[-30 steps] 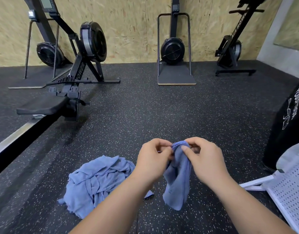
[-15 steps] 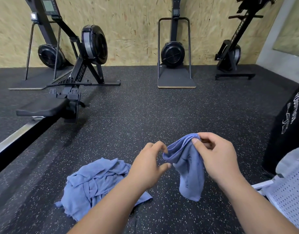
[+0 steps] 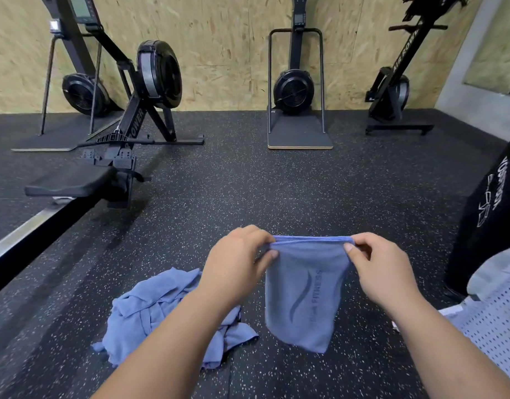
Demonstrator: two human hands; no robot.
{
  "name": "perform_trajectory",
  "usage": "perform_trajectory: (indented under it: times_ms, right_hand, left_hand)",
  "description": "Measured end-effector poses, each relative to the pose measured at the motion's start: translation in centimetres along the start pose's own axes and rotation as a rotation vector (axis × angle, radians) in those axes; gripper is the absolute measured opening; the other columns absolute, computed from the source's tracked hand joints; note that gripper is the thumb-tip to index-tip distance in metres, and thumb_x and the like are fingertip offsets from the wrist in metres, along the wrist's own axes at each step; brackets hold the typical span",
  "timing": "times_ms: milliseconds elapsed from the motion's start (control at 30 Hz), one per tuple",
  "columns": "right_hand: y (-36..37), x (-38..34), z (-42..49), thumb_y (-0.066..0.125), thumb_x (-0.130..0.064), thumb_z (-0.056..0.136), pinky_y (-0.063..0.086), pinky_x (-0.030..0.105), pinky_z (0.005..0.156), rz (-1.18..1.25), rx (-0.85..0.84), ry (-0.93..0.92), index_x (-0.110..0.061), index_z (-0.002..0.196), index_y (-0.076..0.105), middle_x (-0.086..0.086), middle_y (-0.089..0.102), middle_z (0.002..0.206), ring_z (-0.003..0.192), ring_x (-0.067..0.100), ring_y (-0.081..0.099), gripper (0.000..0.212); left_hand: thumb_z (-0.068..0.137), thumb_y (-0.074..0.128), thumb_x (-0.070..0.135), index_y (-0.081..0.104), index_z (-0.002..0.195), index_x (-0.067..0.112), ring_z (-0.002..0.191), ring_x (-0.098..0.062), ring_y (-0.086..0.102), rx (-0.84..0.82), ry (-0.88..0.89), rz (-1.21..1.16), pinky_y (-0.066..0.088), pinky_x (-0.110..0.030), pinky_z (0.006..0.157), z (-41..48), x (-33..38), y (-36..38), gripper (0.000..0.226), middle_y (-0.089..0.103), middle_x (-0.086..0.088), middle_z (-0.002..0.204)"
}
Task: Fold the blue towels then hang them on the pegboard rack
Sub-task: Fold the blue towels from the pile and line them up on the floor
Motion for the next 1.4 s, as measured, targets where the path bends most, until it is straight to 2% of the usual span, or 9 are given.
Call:
perform_trajectory:
  times_ms: [267, 500, 633, 800, 933, 1000, 1133, 1267, 1400]
  right_hand:
    - [0.6, 0.3, 0.0, 0.070, -0.028, 0.100, 0.045, 0.029, 0.064, -0.083, -0.148, 0.042, -0.031, 0.095, 0.077, -0.015, 0.072, 0.082, 0.077, 0.006, 0.064, 0.009]
    - [0.0, -0.8, 0.0, 0.075, -0.028, 0.097, 0.046, 0.026, 0.066, 0.069, -0.131, -0.018, -0.034, 0.089, 0.078, -0.019, 0.075, 0.080, 0.078, 0.003, 0.068, 0.010]
    - [0.3, -1.7, -0.4, 0.072, -0.032, 0.099, 0.046, 0.023, 0.067, 0.087, -0.086, -0.081, -0.035, 0.094, 0.074, -0.021, 0.074, 0.084, 0.078, 0.000, 0.066, 0.006]
    - [1.0, -3.2, -1.3, 0.065, -0.021, 0.104, 0.054, 0.028, 0.082, 0.300, -0.182, -0.158, -0.033, 0.105, 0.071, -0.016, 0.076, 0.098, 0.090, 0.006, 0.070, 0.013]
    - [1.7, -4.6, -2.3, 0.065, -0.018, 0.103, 0.055, 0.029, 0.081, 0.277, -0.283, -0.248, -0.034, 0.106, 0.071, -0.015, 0.075, 0.094, 0.086, 0.009, 0.069, 0.017]
    - [1.9, -5.1, -2.8, 0.065, -0.017, 0.103, 0.055, 0.027, 0.080, 0.275, -0.313, -0.293, -0.034, 0.106, 0.072, -0.016, 0.075, 0.092, 0.084, 0.008, 0.068, 0.019]
    - [2.1, -4.7, -2.7, 0.068, -0.018, 0.102, 0.056, 0.035, 0.087, 0.355, -0.321, -0.284, -0.036, 0.111, 0.068, -0.010, 0.075, 0.097, 0.089, 0.014, 0.070, 0.020]
    - [2.7, -3.2, -2.5, 0.083, -0.022, 0.088, 0.057, 0.043, 0.096, 0.297, -0.555, -0.213, -0.040, 0.122, 0.060, -0.012, 0.077, 0.109, 0.100, 0.010, 0.072, 0.045]
    - [3.8, -1.3, -2.6, 0.085, -0.023, 0.083, 0.058, 0.039, 0.094, 0.108, -0.688, -0.193, -0.034, 0.113, 0.065, -0.018, 0.077, 0.109, 0.103, 0.000, 0.072, 0.038]
  left_hand:
    - [0.095, 0.075, 0.045, 0.078, 0.095, 0.030, 0.082, -0.010, 0.065, -0.137, -0.091, -0.048, 0.054, -0.034, 0.080, -0.1, -0.9, -0.9, 0.016, 0.070, 0.013, 0.087]
    - [0.084, 0.088, 0.035, 0.076, 0.081, 0.034, 0.068, 0.002, 0.067, 0.018, -0.352, -0.242, 0.055, -0.026, 0.072, 0.1, -1.0, -2.0, 0.012, 0.072, 0.021, 0.070]
    - [0.085, 0.084, 0.037, 0.068, 0.097, 0.038, 0.079, -0.004, 0.068, 0.081, -0.411, -0.147, 0.054, -0.030, 0.077, 0.2, -0.8, -2.6, 0.020, 0.070, 0.020, 0.077]
    - [0.093, 0.068, 0.035, 0.063, 0.101, 0.034, 0.099, -0.020, 0.063, 0.017, -0.296, 0.067, 0.053, -0.038, 0.082, 0.0, -0.3, -2.3, 0.009, 0.069, 0.012, 0.098]
    - [0.091, 0.078, 0.043, 0.052, 0.131, 0.039, 0.112, 0.000, 0.064, -0.183, -0.137, -0.321, 0.049, -0.025, 0.097, -0.4, 0.9, -1.6, 0.048, 0.069, 0.020, 0.118]
    - [0.091, 0.080, 0.043, 0.056, 0.133, 0.040, 0.105, -0.001, 0.067, -0.250, -0.070, -0.403, 0.051, -0.024, 0.095, -0.5, 1.9, -0.9, 0.048, 0.071, 0.019, 0.109]
    - [0.099, 0.071, 0.037, 0.067, 0.102, 0.032, 0.087, -0.005, 0.063, -0.168, -0.011, -0.320, 0.051, -0.032, 0.080, -0.4, 2.9, -0.4, 0.007, 0.069, 0.016, 0.091]
    - [0.105, 0.063, 0.033, 0.061, 0.102, 0.030, 0.079, -0.009, 0.059, -0.063, 0.034, -0.357, 0.049, -0.034, 0.074, -0.3, 3.6, -1.2, 0.005, 0.064, 0.014, 0.085]
    - [0.105, 0.064, 0.031, 0.062, 0.105, 0.033, 0.077, -0.004, 0.061, 0.079, 0.045, -0.371, 0.045, -0.023, 0.070, -0.2, 3.4, -2.8, 0.003, 0.065, 0.021, 0.083]
Point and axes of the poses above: each hand's wrist, its own z-axis towards the middle knuckle, its own y-axis out of the palm, x = y × z, the point moved 2 cm from there along z, towards the middle knuckle
